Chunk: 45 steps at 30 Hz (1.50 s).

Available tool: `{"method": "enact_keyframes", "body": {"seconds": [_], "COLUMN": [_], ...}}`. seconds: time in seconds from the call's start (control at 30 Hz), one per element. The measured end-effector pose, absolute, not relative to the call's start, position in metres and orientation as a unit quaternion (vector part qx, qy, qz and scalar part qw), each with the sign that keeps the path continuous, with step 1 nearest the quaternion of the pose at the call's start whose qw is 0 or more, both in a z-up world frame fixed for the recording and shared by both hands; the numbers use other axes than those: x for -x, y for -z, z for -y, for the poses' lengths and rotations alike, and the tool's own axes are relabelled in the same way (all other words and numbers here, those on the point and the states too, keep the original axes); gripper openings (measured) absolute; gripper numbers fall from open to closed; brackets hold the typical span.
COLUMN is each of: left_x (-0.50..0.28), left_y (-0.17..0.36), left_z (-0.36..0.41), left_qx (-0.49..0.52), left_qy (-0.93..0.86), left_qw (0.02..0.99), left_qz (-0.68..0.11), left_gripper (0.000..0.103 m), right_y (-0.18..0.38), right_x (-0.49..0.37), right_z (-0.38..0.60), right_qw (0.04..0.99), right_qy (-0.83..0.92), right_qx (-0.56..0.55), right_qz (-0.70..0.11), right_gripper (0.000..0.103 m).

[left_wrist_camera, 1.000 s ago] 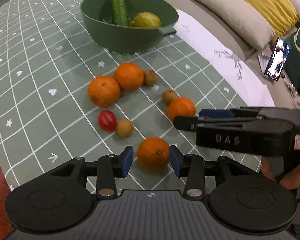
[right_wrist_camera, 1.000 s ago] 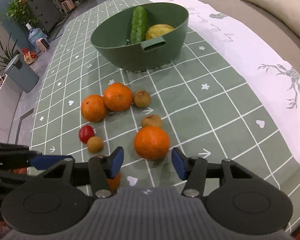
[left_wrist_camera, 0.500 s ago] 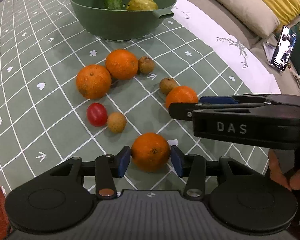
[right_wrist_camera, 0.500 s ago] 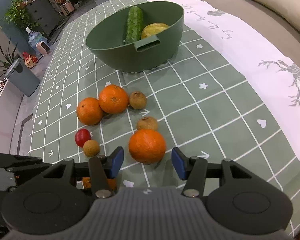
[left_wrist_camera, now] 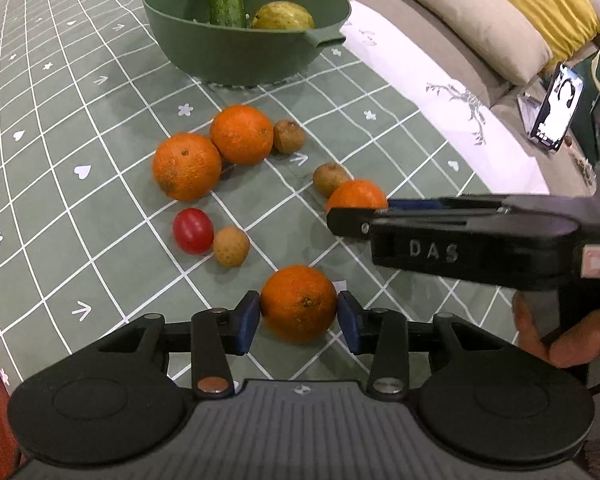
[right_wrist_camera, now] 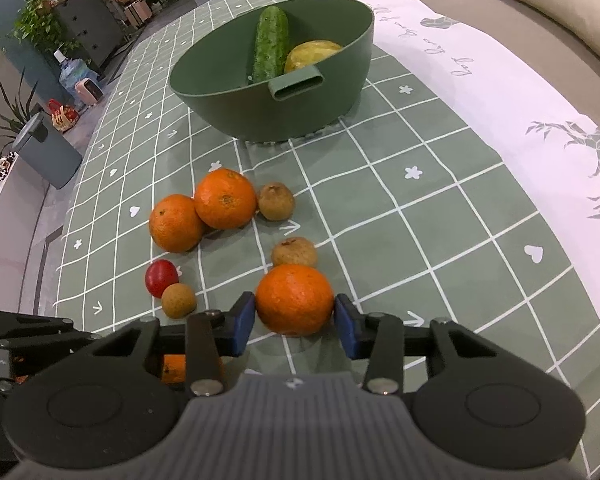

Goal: Organize fruits
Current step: 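Lower both mandarins into the colander and open both tools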

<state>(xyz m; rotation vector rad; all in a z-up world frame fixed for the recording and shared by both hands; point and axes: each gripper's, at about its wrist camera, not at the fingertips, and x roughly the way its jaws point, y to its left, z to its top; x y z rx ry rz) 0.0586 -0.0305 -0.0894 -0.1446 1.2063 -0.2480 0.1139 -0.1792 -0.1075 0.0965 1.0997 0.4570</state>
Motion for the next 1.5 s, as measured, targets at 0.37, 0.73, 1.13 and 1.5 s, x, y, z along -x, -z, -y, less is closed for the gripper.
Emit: {"method": "enact_keyframes", "body": {"seconds": [0.37, 0.73, 1.13, 1.5], "left_x": [-0.071, -0.125, -0.194, -0.248], "left_y": [0.047, 0.002, -0.009, 0.034], "left_z": [0.006, -0.024, -0.016, -0.014], "left_qx": [0.087, 0.1, 0.063, 0.046], "left_qy": [0.102, 0.077, 0.084, 0.088], "left_qw": [0.845, 0.87, 0.87, 0.828], "left_qz": [-0.517, -0.477, -0.482, -0.553], "left_gripper": [0.047, 0.047, 0.047, 0.047], "right_y": [0.078, 0.03, 0.004, 0.039], "right_x": [-0.104, -0.128, -0.192, -0.249], "right_z": [0.183, 0.185, 0.151, 0.128], "right_qw": [0.84, 0.868, 0.874, 0.834], "right_qy": [-0.221, -0.241, -0.284, -0.297], "right_qx": [-0.039, -0.041, 0.041, 0.075], "right_qz": [-0.494, -0.432, -0.393, -0.459], "right_gripper": [0.039, 0.039, 0.038, 0.038]}}
